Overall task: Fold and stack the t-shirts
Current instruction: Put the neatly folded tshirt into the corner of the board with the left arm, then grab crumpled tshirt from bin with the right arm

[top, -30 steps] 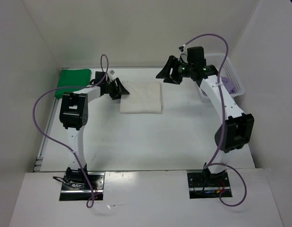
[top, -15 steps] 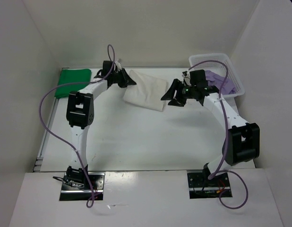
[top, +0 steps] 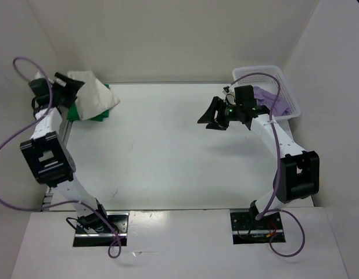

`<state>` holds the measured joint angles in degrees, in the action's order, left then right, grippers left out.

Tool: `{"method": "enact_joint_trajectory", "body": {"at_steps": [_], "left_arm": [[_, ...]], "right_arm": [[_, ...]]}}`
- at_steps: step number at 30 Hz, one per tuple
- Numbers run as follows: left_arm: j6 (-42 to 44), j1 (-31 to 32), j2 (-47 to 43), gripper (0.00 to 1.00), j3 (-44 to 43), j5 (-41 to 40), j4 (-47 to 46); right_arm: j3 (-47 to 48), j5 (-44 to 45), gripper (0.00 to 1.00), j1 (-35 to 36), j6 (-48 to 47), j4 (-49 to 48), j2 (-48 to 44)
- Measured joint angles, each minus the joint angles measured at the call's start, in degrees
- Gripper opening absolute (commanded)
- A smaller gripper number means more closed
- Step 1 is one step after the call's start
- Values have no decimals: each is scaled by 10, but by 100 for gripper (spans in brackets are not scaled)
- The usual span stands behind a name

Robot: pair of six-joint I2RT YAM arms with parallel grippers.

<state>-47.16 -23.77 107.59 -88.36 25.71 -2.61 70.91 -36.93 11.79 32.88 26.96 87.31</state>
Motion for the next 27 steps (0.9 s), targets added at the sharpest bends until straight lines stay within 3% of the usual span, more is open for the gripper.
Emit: {"method": "enact_joint_trajectory", "body": {"at_steps": [4, 9, 12, 13, 16, 17, 18, 19, 21, 22, 24, 25, 27], "left_arm": [[-31, -57, -85, 100, 182, -51, -30], [-59, -22, -160, 100, 336, -72, -1], [-70, -16, -247, 100, 387, -89, 30], [-72, -18, -278, 100, 396, -92, 36], [-71, -18, -338, 98, 402, -84, 40], [-71, -11, -348, 92, 404, -77, 34], [-71, 0, -351, 74, 408, -69, 30], [-66, 24, -351, 64, 414, -60, 30], [-67, 88, -350, 49, 427, -47, 35], [-60, 126, -349, 48, 431, -43, 43], [-47, 210, -348, 47, 433, -28, 56], [-40, 246, -348, 47, 433, -19, 59], [-33, 306, -348, 51, 435, -12, 60]], "right_arm": [[0, -9, 65, 0, -9, 0, 10], [0, -12, 65, 0, -12, 0, 15], [0, -5, 45, 0, -8, -6, 15], [0, 2, 25, 0, -6, -8, 15], [11, 39, 0, 0, 4, -8, 22], [23, 63, 0, 0, 8, -6, 29], [37, 87, 0, -1, 11, -5, 38], [60, 114, 0, -4, 13, -4, 54], [106, 161, 5, -17, 14, -4, 86], [128, 178, 15, -29, 16, -4, 102], [173, 228, 24, -67, 16, -7, 136], [187, 250, 38, -86, 17, -7, 148], [217, 297, 50, -128, 14, -5, 173]]}}
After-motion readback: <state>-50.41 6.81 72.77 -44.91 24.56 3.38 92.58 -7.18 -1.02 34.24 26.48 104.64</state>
